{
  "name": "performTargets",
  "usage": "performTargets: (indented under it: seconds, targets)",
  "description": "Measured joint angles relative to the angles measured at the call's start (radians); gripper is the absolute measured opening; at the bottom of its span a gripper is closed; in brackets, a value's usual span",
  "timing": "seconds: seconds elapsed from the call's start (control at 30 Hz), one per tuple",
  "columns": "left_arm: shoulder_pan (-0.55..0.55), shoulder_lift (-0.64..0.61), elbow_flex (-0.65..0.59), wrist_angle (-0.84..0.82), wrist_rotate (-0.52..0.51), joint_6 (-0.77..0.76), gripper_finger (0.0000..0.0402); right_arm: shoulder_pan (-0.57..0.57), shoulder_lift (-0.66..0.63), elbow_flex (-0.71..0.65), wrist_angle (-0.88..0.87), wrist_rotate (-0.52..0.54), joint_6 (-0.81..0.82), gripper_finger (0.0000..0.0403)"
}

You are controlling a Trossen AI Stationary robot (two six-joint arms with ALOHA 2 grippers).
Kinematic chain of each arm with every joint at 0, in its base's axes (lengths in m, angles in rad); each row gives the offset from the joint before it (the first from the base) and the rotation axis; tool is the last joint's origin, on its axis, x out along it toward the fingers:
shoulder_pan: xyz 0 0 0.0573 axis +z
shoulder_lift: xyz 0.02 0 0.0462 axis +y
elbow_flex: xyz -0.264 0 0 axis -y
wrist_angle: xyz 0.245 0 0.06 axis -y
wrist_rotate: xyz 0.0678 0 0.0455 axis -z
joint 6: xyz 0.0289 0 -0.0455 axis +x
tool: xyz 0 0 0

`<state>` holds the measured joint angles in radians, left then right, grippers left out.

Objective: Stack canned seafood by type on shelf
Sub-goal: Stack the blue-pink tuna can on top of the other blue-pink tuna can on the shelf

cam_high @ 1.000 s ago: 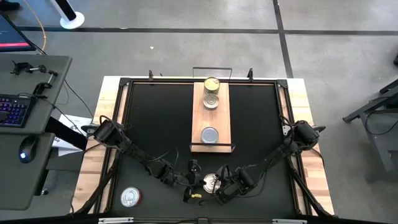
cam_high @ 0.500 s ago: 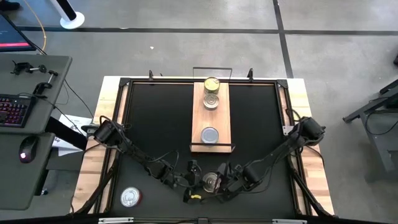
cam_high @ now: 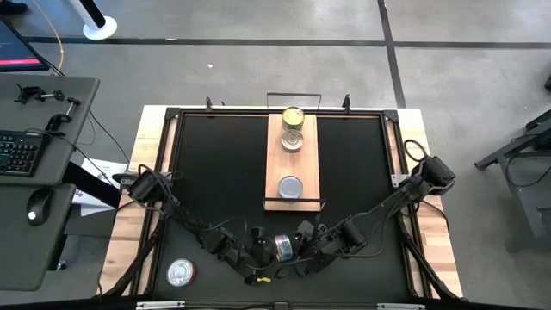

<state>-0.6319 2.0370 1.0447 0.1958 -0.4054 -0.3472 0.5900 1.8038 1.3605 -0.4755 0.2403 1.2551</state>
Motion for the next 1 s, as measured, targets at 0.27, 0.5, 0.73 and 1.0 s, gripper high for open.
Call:
performTargets:
  seconds: [0.27,0.5,0.73,1.0]
  targets:
    - [-0.091,-0.057,-0.001,-0.154,-0.036,-0.086,0.0,-0.011,-0.008,0.0,0.139,-0.032,-0.06,0.0]
    - [-0.124,-0.28,-0.071,-0.327,-0.123,-0.116,0.0,-0.04,0.048,0.055,0.22,-0.05,-0.149,0.0]
    - [-0.099,-0.567,-0.257,-0.327,-0.211,-0.168,0.0,-0.062,0.141,0.308,-0.116,-0.042,-0.251,0.0]
    - [-0.061,-0.698,-0.384,-0.255,-0.201,-0.202,0.0,-0.089,0.293,0.517,-0.38,0.024,-0.201,0.0026]
